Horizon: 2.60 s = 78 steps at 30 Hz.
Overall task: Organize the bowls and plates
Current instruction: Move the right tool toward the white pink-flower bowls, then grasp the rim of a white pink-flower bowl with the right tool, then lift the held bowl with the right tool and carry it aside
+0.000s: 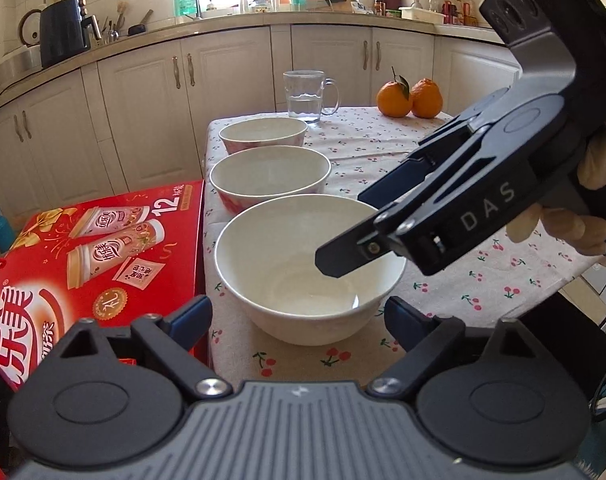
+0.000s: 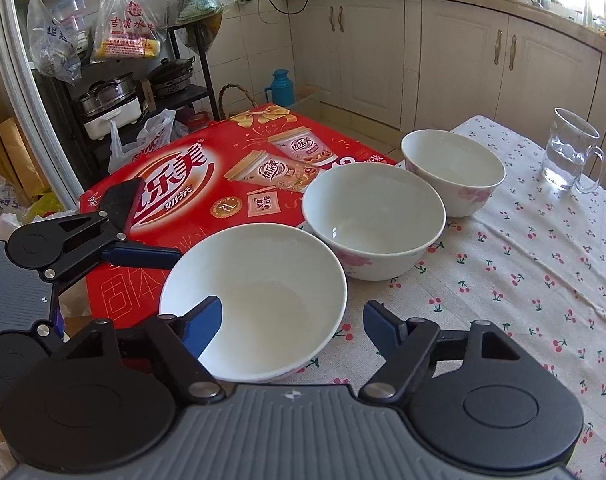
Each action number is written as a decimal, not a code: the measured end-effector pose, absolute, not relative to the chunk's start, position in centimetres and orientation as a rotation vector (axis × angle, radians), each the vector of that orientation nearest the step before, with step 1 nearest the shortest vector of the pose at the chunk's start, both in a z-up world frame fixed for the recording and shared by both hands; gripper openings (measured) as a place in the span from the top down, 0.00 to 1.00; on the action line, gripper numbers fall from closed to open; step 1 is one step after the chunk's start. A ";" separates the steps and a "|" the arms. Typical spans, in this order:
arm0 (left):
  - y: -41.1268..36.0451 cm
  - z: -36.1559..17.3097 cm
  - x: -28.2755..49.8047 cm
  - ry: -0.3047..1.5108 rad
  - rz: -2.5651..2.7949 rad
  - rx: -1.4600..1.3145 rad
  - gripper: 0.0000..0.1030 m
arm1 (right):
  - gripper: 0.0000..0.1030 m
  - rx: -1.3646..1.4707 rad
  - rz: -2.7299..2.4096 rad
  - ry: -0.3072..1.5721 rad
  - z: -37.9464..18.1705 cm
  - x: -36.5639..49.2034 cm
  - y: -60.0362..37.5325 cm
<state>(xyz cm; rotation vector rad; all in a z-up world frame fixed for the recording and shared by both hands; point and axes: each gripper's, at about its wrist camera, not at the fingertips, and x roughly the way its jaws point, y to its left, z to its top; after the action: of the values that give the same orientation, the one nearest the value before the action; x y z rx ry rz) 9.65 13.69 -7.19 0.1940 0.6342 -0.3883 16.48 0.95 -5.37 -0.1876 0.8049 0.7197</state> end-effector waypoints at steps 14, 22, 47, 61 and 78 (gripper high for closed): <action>13.4 -6.7 10.0 0.642 -0.422 0.203 0.18 | 0.37 -0.113 0.774 0.838 -5.9 17.1 0.4; 12.2 -6.3 10.3 0.647 -0.450 0.219 0.18 | 0.37 -0.109 0.752 0.841 -5.9 16.8 -0.7; 1.4 -6.1 13.1 0.607 -0.734 0.290 0.18 | 0.37 -0.063 0.477 0.820 -5.0 14.6 -12.7; -1.2 -7.4 14.4 0.613 -0.771 0.325 0.18 | 0.36 -0.015 0.403 0.822 -6.2 15.3 -15.5; 0.3 -6.7 13.3 0.609 -0.764 0.311 0.06 | 0.01 -0.013 0.414 0.756 -5.4 14.6 -15.5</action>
<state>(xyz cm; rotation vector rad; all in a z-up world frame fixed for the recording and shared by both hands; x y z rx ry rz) 13.28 0.30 -6.74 0.3114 0.6092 -0.7641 14.62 -15.46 -5.40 -0.0128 0.7560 0.4138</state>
